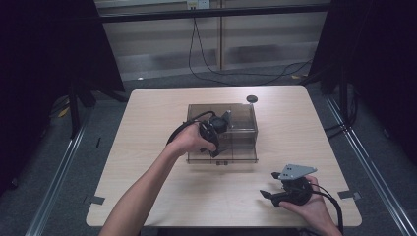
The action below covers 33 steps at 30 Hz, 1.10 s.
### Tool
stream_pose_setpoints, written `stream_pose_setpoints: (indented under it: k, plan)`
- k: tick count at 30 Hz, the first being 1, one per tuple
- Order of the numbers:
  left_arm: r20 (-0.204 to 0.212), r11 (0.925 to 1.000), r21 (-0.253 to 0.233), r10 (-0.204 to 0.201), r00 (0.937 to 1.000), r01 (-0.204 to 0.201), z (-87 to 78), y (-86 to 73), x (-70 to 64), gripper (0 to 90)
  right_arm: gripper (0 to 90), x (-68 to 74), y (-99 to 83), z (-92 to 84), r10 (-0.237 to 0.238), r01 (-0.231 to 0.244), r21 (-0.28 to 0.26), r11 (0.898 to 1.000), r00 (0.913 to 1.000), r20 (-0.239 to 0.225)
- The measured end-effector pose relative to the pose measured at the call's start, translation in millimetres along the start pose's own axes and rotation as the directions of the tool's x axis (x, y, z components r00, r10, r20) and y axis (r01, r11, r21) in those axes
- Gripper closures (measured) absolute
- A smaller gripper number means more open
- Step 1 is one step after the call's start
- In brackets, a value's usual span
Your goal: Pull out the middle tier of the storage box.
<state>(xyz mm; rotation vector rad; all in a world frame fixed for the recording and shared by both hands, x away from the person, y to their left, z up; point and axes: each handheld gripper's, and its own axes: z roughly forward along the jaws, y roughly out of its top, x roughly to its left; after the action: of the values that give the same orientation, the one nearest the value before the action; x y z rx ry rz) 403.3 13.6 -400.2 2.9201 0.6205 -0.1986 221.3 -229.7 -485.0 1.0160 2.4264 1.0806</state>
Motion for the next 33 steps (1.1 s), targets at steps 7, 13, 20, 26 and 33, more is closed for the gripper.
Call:
stream_pose_setpoints:
  k: [7, 13, 20, 26, 33]
  plan:
    - [-0.009, 0.9998, -0.015, -0.011, 0.9999, 0.011, 4.9, -0.3, -1.6, 77.8, 25.4, -0.1, 0.0, 0.3, -0.003, 0.003, -0.001, 1.0, 1.0, 0.0]
    - [0.0, 0.9999, -0.001, -0.014, 0.9999, 0.014, 7.5, -0.3, 2.2, 77.9, 25.3, 0.1, 0.0, 0.4, -0.006, 0.006, 0.0, 1.0, 1.0, -0.001]
    - [0.001, 0.9987, -0.015, -0.049, 0.9988, 0.049, 11.2, -0.6, 4.2, 77.8, 25.4, 0.2, -0.1, 1.0, -0.005, 0.005, 0.001, 1.0, 1.0, -0.003]
    - [-0.012, 0.9987, -0.007, -0.051, 0.9986, 0.051, 12.5, 0.6, 4.1, 77.8, 25.4, -0.2, -0.3, 0.4, -0.005, 0.005, 0.002, 1.0, 1.0, 0.001]
    - [-0.01, 0.9986, -0.005, -0.052, 0.9986, 0.052, 15.6, 2.7, 5.5, 77.7, 25.4, 0.3, -0.4, 0.3, -0.007, 0.007, 0.005, 1.0, 1.0, 0.002]
